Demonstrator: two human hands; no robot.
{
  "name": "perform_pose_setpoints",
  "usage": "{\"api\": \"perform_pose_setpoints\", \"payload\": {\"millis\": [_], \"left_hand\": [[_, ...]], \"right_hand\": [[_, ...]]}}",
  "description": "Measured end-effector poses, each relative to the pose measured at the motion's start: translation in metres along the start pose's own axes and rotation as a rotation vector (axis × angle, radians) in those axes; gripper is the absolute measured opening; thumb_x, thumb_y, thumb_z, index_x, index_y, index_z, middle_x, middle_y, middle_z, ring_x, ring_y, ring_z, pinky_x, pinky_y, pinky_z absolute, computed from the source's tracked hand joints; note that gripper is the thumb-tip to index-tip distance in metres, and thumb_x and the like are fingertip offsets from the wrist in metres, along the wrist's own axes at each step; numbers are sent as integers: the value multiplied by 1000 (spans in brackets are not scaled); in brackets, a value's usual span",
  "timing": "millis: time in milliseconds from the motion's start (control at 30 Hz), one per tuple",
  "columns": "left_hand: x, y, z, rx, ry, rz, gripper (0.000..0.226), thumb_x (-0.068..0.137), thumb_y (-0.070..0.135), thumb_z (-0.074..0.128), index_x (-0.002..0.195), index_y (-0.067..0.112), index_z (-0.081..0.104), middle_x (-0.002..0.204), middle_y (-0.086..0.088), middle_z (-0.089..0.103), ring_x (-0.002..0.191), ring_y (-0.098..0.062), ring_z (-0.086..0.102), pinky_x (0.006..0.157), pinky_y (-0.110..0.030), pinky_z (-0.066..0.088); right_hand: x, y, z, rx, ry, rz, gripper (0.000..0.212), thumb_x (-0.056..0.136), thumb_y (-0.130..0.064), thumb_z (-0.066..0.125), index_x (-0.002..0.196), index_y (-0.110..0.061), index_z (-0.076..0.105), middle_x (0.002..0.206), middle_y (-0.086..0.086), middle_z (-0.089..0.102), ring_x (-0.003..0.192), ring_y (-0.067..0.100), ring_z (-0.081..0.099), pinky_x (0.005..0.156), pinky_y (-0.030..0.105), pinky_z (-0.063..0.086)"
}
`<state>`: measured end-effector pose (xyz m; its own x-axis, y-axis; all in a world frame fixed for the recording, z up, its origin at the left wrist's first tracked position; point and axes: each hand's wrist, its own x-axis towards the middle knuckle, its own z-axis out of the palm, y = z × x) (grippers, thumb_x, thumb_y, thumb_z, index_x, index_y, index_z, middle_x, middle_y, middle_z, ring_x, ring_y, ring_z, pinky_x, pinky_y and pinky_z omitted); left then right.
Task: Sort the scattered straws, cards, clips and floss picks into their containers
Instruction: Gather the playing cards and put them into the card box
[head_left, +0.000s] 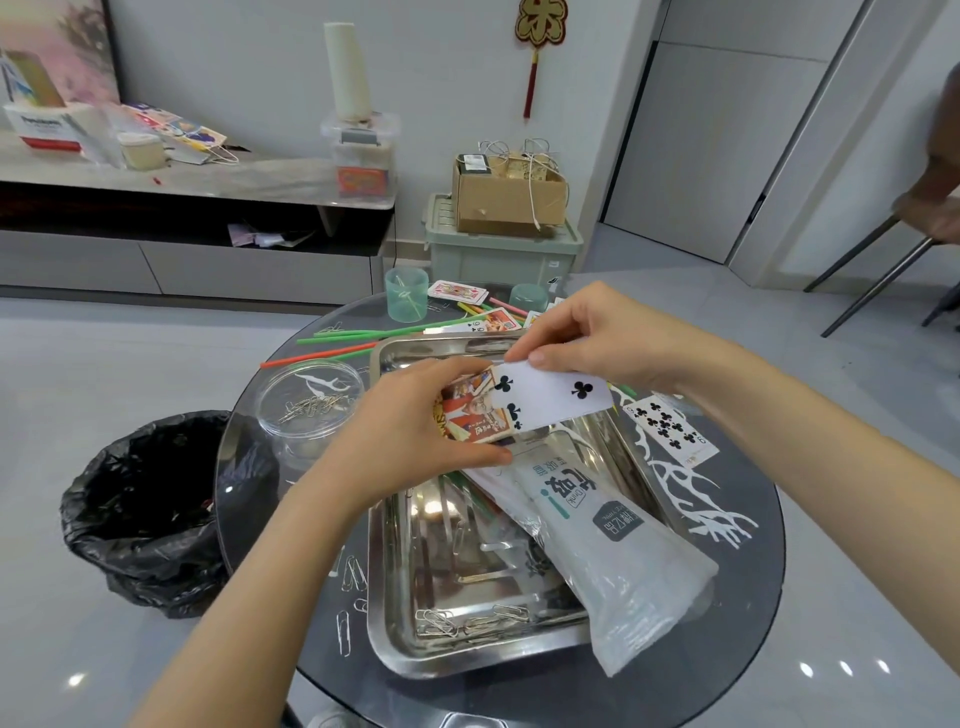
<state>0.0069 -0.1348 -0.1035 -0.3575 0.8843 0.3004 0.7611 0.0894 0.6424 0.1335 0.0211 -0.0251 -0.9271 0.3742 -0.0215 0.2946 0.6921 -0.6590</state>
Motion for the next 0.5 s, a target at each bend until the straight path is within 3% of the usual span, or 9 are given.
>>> {"api": "perform_pose_setpoints", "payload": {"millis": [67, 133, 167, 200, 267, 300, 367, 433, 500], "left_hand": [[2, 3, 2, -54, -6, -12, 78, 54, 57, 80, 125, 41, 52, 108, 18, 61, 95, 2, 57, 79, -17, 46], [4, 7, 5, -120, 5, -37, 76, 55, 58, 80, 124, 46, 51, 106, 20, 59, 91, 6, 56, 71, -9, 42], [6, 10, 8, -149, 21, -46, 75, 56, 57, 80, 124, 45, 50, 106, 20, 59, 90, 8, 56, 69, -8, 42], [8, 12, 11, -175, 41, -56, 75, 57, 56, 79, 125, 43, 51, 107, 20, 59, 89, 9, 56, 70, -7, 43], [12, 18, 17, -222, 77, -59, 71, 58, 53, 78, 122, 38, 53, 107, 17, 62, 91, 6, 58, 77, -12, 47], [13, 20, 20, -238, 85, -47, 66, 57, 51, 77, 118, 38, 54, 105, 15, 63, 92, 2, 59, 80, -19, 50], [15, 23, 24, -229, 85, -24, 59, 57, 49, 73, 112, 40, 55, 100, 11, 65, 93, -7, 60, 83, -32, 52], [18, 25, 28, -191, 94, -7, 62, 61, 49, 73, 119, 35, 56, 104, 7, 64, 97, -9, 59, 86, -33, 49], [20, 26, 33, -157, 92, 28, 69, 68, 49, 74, 131, 38, 48, 116, 8, 58, 105, -6, 54, 89, -19, 44]], "right_hand": [[2, -2, 4, -14, 36, 13, 20, 89, -15, 64, 83, -32, 73, 92, 8, 70, 82, 24, 61, 65, 24, 48], [2, -4, 15, 39, 168, 69, 11, 91, -23, 61, 98, -27, 68, 97, -1, 65, 85, 14, 60, 61, 15, 45], [2, -5, 22, 65, 241, 111, 19, 94, -30, 56, 111, -26, 62, 104, -6, 60, 90, 10, 58, 64, 16, 45], [0, -7, 29, 97, 277, 149, 33, 96, -41, 47, 124, -25, 54, 113, -8, 57, 96, 7, 57, 71, 18, 45], [-4, -8, 43, 136, 218, 191, 65, 93, -62, 27, 147, -25, 30, 137, -7, 48, 121, 11, 50, 100, 31, 41], [-7, -8, 49, 124, 163, 191, 77, 88, -69, 18, 151, -25, 16, 148, -5, 39, 134, 14, 38, 112, 37, 28], [-11, -6, 55, 69, 95, 172, 91, 78, -76, 7, 153, -25, 2, 156, -4, 23, 143, 8, 11, 119, 41, 4], [-17, 5, 54, 122, 97, 161, 98, 70, -80, 5, 153, -26, 7, 159, -5, 16, 144, 6, 6, 119, 45, 0], [-22, 23, 46, 261, 194, 142, 92, 75, -80, 10, 150, -29, 22, 155, -9, 28, 143, 8, 22, 119, 40, 15]]}}
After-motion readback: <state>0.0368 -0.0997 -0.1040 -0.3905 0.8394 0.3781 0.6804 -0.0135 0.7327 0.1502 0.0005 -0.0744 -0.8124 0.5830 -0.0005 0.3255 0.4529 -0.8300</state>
